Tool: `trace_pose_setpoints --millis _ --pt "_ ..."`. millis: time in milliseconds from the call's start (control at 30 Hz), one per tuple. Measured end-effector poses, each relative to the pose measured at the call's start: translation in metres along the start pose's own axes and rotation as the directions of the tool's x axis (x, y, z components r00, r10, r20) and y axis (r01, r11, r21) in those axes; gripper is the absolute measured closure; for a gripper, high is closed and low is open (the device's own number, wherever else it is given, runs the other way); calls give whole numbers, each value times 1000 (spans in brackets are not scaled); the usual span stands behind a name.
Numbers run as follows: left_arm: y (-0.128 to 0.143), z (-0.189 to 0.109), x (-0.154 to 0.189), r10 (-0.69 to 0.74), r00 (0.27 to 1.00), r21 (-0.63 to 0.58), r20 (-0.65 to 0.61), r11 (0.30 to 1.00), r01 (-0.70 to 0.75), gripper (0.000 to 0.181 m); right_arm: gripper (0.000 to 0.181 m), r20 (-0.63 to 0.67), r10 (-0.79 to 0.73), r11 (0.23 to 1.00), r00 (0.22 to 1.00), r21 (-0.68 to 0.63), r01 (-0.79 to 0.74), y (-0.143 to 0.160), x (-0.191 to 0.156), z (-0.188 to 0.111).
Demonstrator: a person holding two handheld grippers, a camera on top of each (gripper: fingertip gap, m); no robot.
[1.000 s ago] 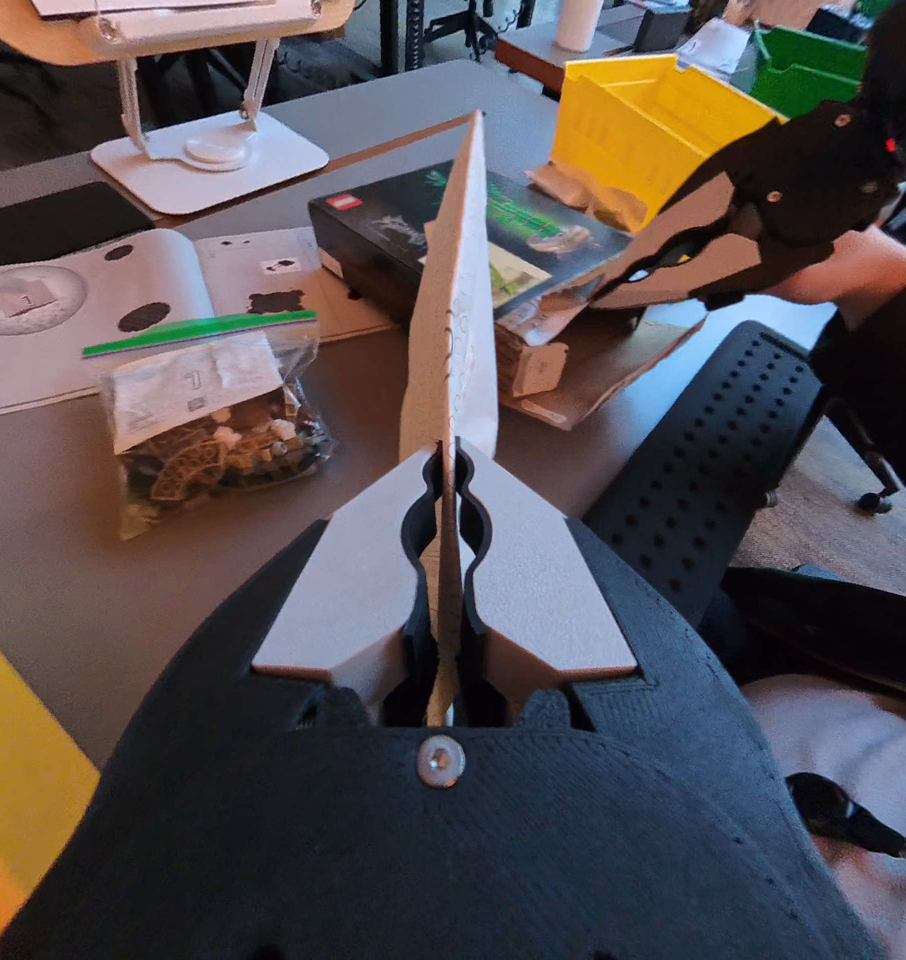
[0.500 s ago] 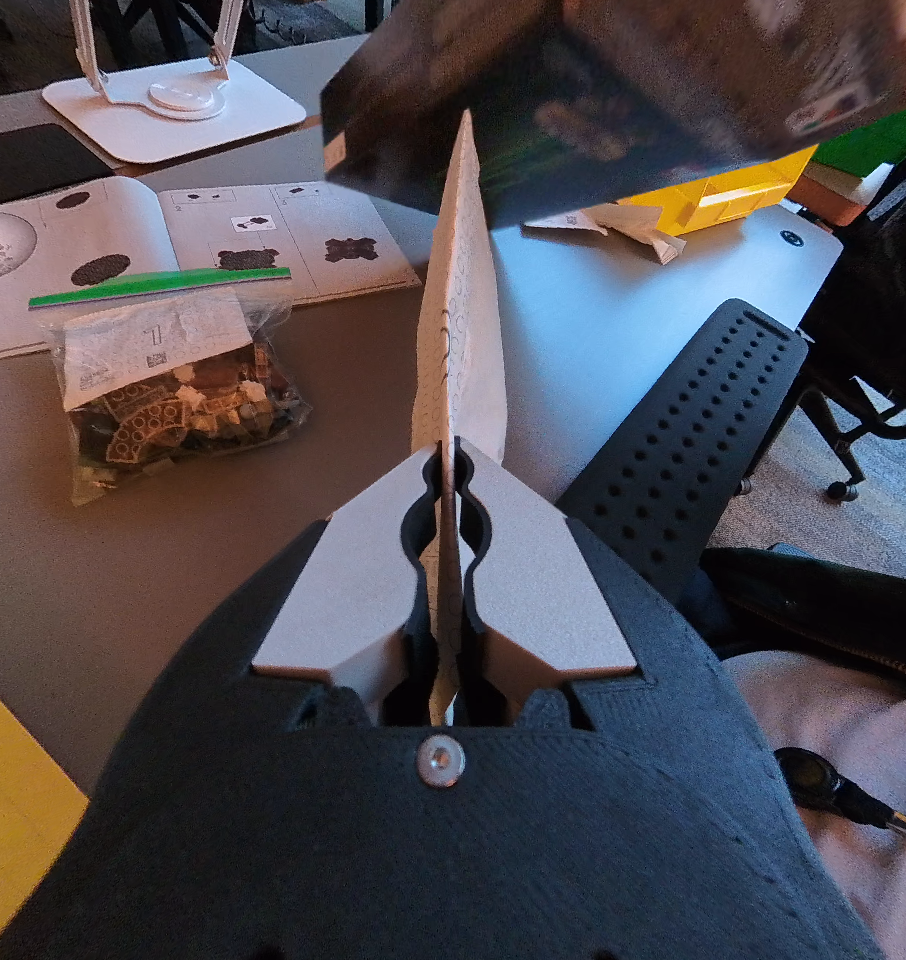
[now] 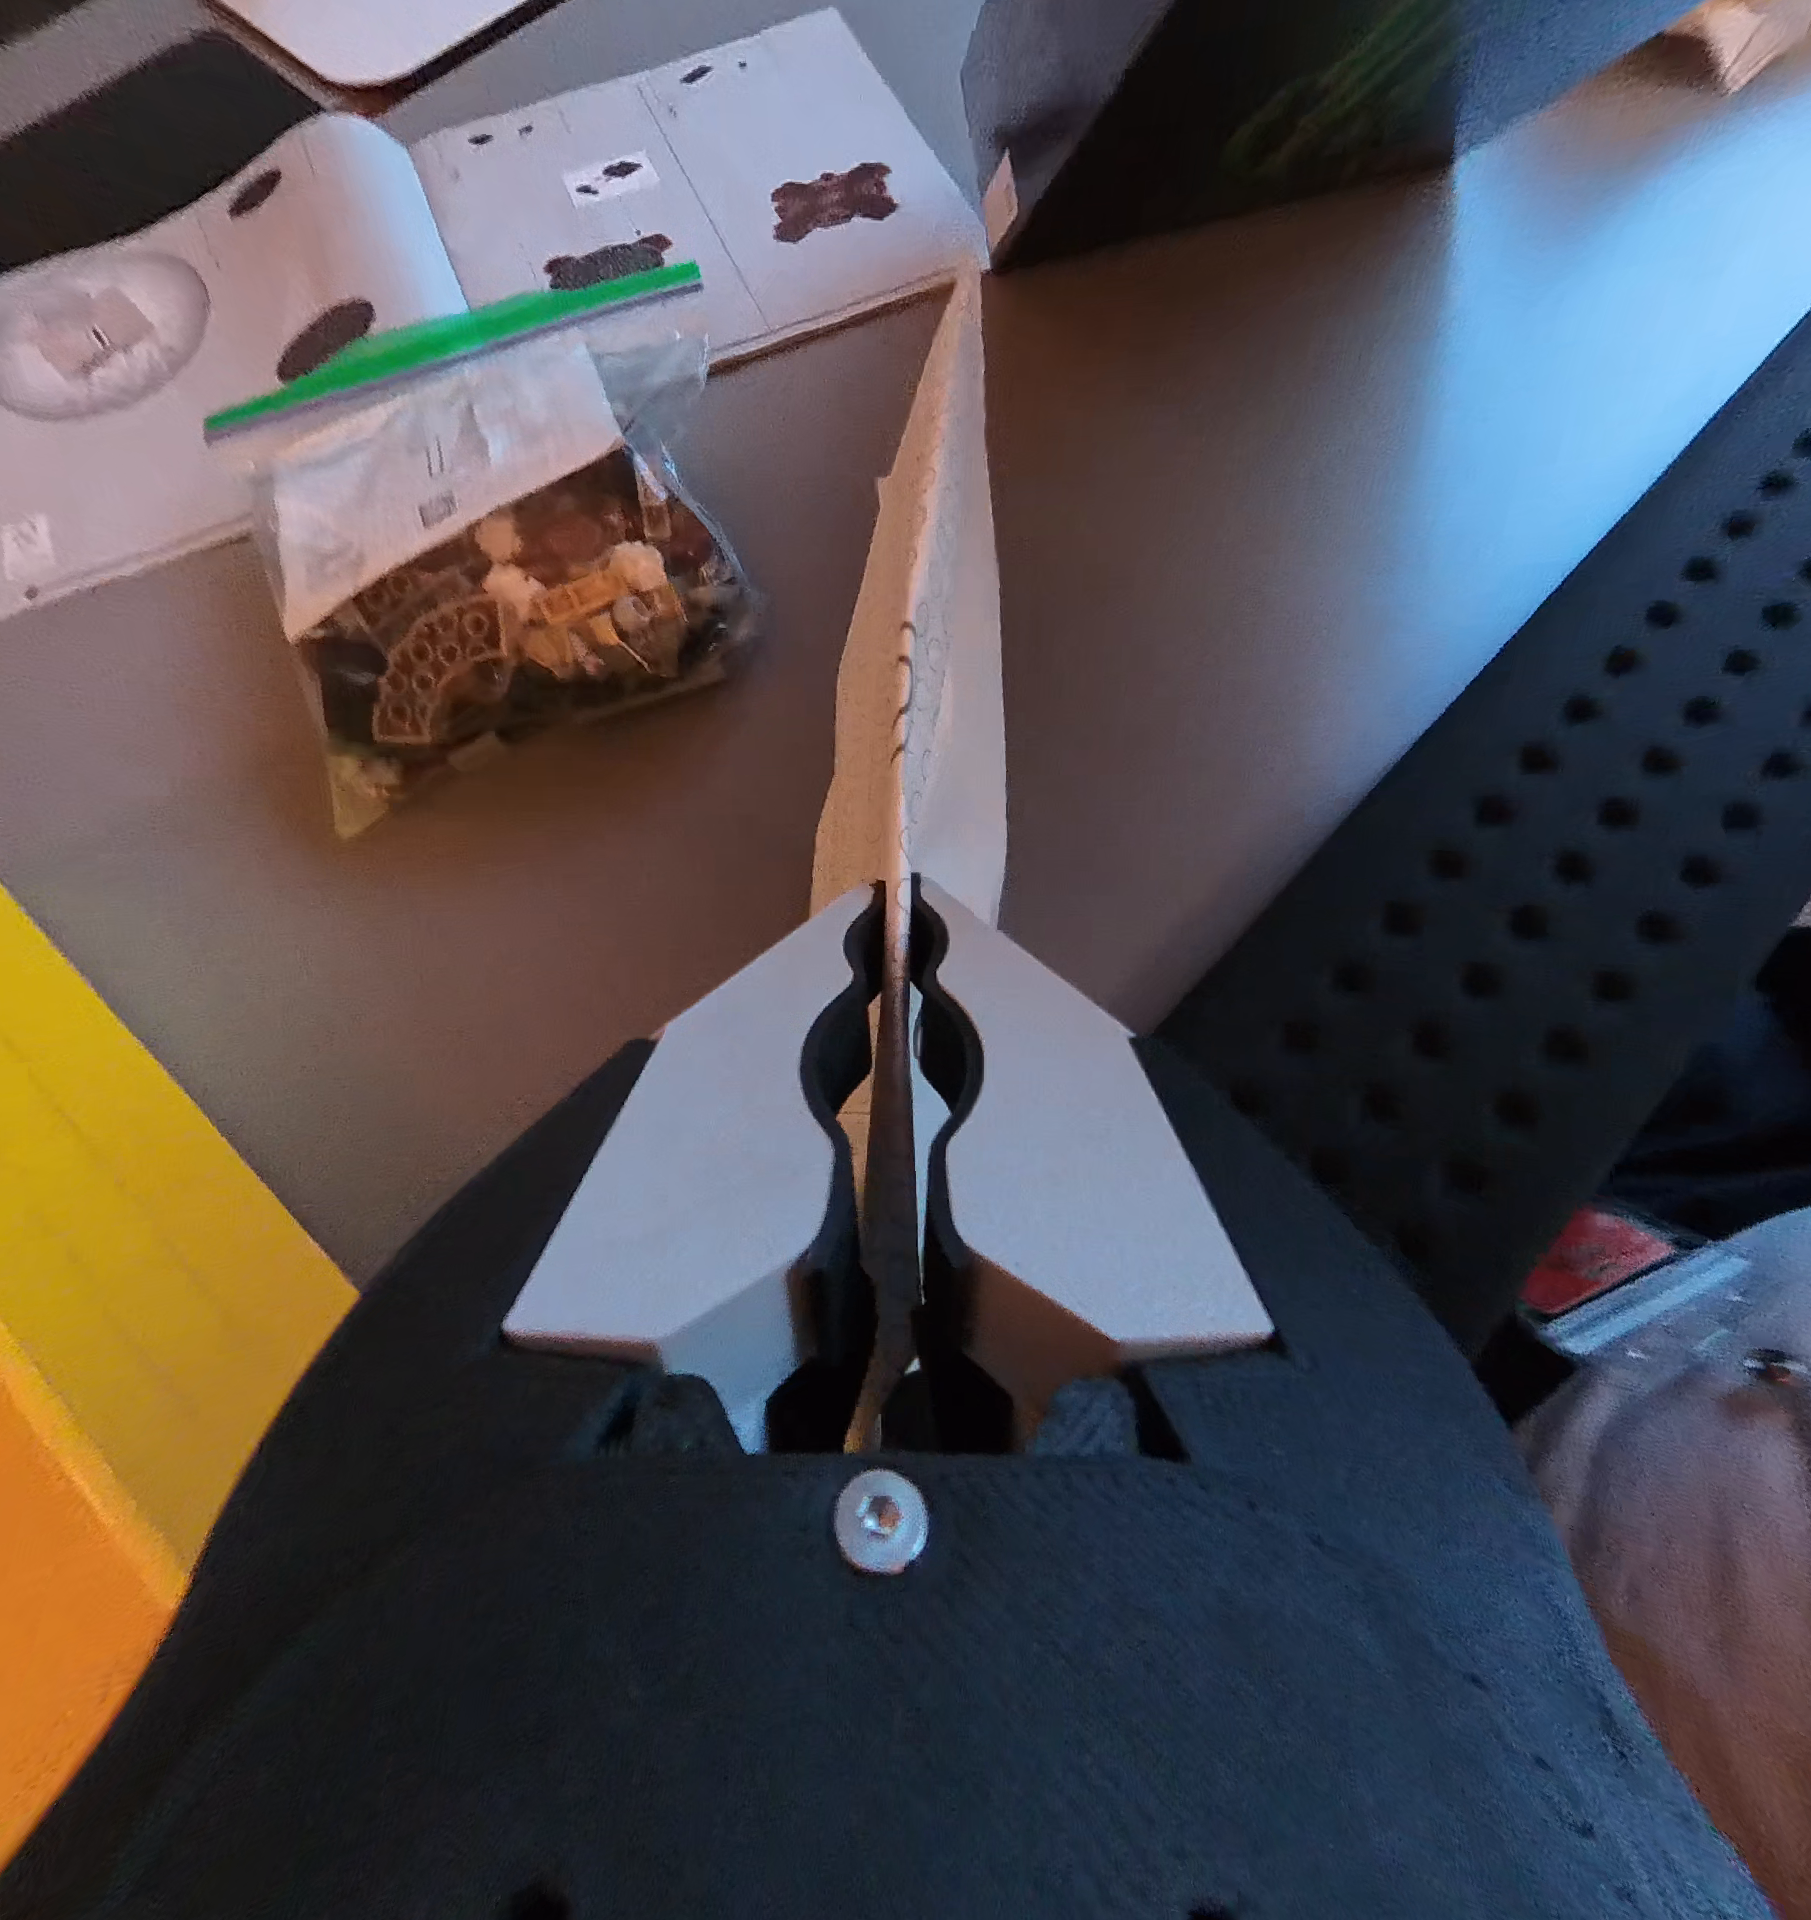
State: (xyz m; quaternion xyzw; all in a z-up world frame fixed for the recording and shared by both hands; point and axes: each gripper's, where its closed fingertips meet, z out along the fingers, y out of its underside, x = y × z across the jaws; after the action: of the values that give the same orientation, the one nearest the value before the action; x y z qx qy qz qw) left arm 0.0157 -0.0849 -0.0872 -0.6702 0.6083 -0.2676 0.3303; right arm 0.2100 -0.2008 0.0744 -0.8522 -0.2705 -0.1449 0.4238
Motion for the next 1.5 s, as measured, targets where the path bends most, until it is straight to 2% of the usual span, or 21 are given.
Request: trace_pose_setpoints --millis 67,167,233,300,433,533,567,633,700,767,833,867,933,1033,1100,1133,1167,1267,1333,1433,1500 --pt "0 -3 -3 -109 990 1 -93 994 110 181 181 3 15 1000 1000 8 -15 1 0 0" --pt "0 -4 -11 -270 936 -53 -227 963 265 179 181 5 15 1000 1000 6 -15 1 0 1" --pt "6 3 -26 -333 916 -104 -222 943 317 177 181 -2 1 1000 1000 -1 -1 1 0 2" --pt "13 10 -39 -416 888 -155 -197 908 390 165 181 -2 -7 1000 1000 -2 7 1 -1 3" --pt "-15 -4 -39 -551 768 -108 -326 829 549 155 181 13 -7 1000 1000 4 7 1 -5 4" --pt "-47 -31 -38 -514 769 4 -380 830 558 155 181 28 -8 1000 1000 8 8 2 -10 4" --pt "-65 -45 -30 -450 784 81 -428 845 529 155 181 31 -10 1000 999 7 10 2 -12 5" --pt "-107 -81 4 -197 842 288 -503 880 378 154 181 39 -19 1000 999 0 19 2 -16 5" --pt "-130 -101 46 106 907 458 -407 883 102 141 181 48 -27 1000 999 -11 28 1 -20 6" --pt "-143 -107 80 363 911 571 -198 798 -193 138 181 49 -32 999 998 -23 33 2 -22 7" --pt "-152 -105 102 524 851 629 33 651 -425 127 181 60 -28 999 998 -28 30 2 -24 7" --pt "-154 -100 113 581 808 625 97 596 -504 121 181 68 -26 999 997 -28 28 2 -26 6" --pt "-153 -81 134 681 722 574 123 544 -611 111 181 88 -21 999 996 -28 23 1 -30 7" --pt "-153 -42 142 783 583 423 215 463 -779 113 181 121 -15 999 993 -28 19 0 -37 8" --pt "-153 -21 143 823 502 328 268 412 -850 129 181 153 -10 1000 988 -16 13 -4 -43 7" --pt "-155 -15 141 827 478 295 296 397 -869 149 181 165 -9 1000 986 -24 13 -3 -45 6" --pt "-154 -11 142 833 465 283 299 388 -877 151 181 167 -12 999 986 -49 21 0 -46 6" --pt "-147 -3 144 831 504 266 237 443 -856 153 181 182 -22 997 983 -74 36 2 -50 7" --pt "-146 -1 139 816 519 240 254 466 -852 153 181 192 -46 994 980 -92 65 3 -57 6" --pt "-142 4 130 786 551 223 280 505 -834 153 181 250 -76 996 965 -32 86 -8 -80 -3" --pt "-136 8 132 773 572 228 276 526 -820 154 181 210 -85 996 974 -22 92 -12 -79 -9"
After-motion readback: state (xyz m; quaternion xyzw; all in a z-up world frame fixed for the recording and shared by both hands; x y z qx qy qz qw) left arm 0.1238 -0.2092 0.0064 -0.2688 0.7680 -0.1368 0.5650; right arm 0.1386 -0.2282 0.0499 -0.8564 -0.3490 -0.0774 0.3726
